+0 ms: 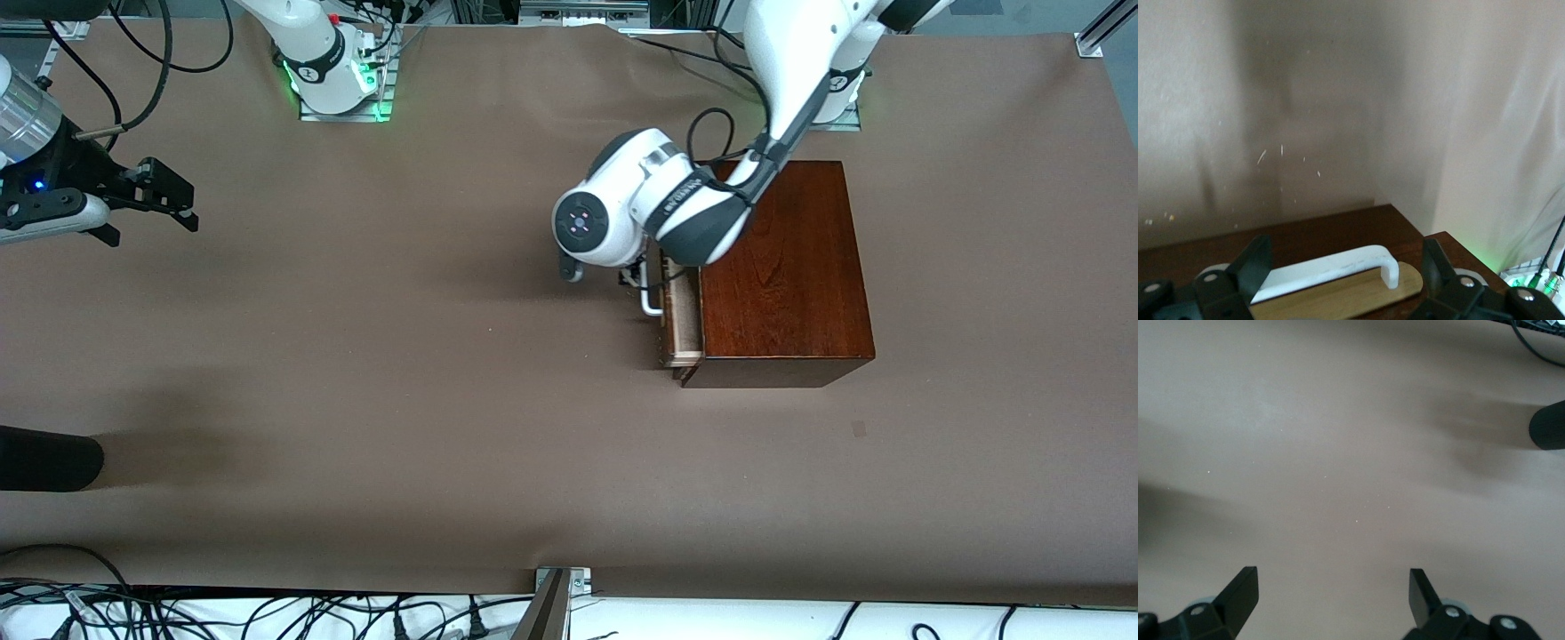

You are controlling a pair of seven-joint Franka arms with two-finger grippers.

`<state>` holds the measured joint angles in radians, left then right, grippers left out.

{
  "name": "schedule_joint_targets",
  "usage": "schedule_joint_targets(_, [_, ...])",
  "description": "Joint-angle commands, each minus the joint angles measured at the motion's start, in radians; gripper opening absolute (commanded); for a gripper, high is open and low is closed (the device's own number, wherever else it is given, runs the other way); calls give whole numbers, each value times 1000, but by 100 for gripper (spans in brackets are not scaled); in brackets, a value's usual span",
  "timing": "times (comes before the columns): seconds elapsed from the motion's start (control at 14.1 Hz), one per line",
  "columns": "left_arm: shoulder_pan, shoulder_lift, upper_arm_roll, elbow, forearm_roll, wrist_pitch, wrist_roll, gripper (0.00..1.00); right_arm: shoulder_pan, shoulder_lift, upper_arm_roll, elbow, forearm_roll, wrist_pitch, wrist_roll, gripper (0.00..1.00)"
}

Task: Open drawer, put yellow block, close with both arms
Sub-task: 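Push the drawer shut into the box with the left gripper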

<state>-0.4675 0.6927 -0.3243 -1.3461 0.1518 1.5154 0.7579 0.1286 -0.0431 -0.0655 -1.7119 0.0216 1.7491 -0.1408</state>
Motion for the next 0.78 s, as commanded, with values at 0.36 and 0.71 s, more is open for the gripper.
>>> schedule_joint_targets(0.36, [61, -53, 14, -27, 58, -83, 15, 100, 2, 8, 9, 23, -11, -26, 32, 100])
schedule_joint_targets(0.71, [61, -70, 5, 17, 43, -73, 6, 100, 2, 8, 9, 23, -11, -25, 32, 100])
